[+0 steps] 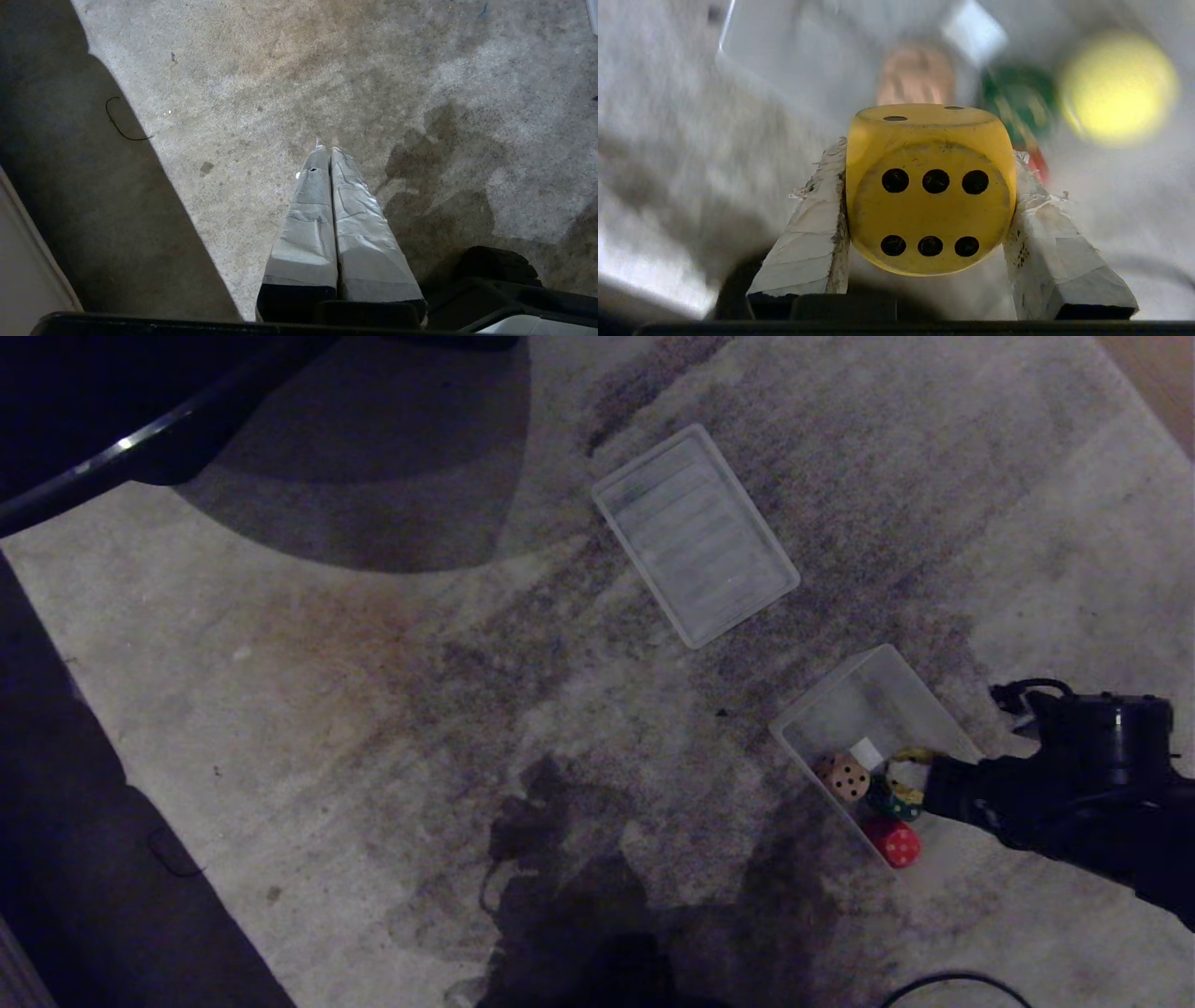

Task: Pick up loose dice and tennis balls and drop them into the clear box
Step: Put the toys in the box

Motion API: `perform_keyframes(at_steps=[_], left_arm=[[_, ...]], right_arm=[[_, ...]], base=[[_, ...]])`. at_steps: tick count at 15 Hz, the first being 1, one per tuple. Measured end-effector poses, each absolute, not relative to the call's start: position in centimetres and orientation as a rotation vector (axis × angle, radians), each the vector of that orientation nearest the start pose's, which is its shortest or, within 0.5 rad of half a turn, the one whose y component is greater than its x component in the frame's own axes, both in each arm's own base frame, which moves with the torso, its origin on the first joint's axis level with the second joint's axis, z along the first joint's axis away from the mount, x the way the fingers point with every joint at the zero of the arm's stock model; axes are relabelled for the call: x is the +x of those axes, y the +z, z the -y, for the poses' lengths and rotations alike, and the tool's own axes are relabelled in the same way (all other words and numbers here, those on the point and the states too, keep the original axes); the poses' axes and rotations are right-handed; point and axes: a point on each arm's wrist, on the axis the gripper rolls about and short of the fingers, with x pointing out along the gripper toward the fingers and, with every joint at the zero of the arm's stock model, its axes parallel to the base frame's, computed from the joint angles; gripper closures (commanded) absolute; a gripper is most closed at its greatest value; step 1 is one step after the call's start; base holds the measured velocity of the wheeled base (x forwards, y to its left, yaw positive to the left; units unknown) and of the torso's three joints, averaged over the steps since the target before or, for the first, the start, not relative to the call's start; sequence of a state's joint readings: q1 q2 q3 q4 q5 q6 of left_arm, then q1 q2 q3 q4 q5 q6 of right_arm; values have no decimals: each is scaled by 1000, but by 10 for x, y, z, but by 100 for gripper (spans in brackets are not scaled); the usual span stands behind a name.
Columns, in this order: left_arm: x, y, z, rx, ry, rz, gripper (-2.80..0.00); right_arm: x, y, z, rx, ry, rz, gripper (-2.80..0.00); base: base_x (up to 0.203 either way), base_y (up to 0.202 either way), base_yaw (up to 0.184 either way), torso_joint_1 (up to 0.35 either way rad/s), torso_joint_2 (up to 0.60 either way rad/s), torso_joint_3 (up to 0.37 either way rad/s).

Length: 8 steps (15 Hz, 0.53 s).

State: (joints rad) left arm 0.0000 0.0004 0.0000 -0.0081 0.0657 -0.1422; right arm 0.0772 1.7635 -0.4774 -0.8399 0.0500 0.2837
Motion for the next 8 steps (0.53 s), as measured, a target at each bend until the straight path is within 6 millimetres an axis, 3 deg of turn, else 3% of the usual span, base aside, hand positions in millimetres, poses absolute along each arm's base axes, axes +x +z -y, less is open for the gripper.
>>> perform_keyframes(at_steps=[2, 4, 5, 8], left_arm=[[-23, 76, -1, -142, 65, 12, 0], [-23, 76, -1, -142, 65, 12, 0], [-23, 76, -1, -142, 66, 12, 0], [-23, 76, -1, -142, 66, 13, 0]], right_arm=[[298, 93, -22, 278, 61, -405, 0], [312, 83, -21, 279, 56, -398, 0], [317, 78, -21, 278, 54, -396, -280], [324, 72, -20, 255, 60, -363, -280]], base=[[0, 0, 0, 0, 0, 0], [0, 0, 0, 0, 0, 0], [0, 0, 0, 0, 0, 0], [0, 0, 0, 0, 0, 0]])
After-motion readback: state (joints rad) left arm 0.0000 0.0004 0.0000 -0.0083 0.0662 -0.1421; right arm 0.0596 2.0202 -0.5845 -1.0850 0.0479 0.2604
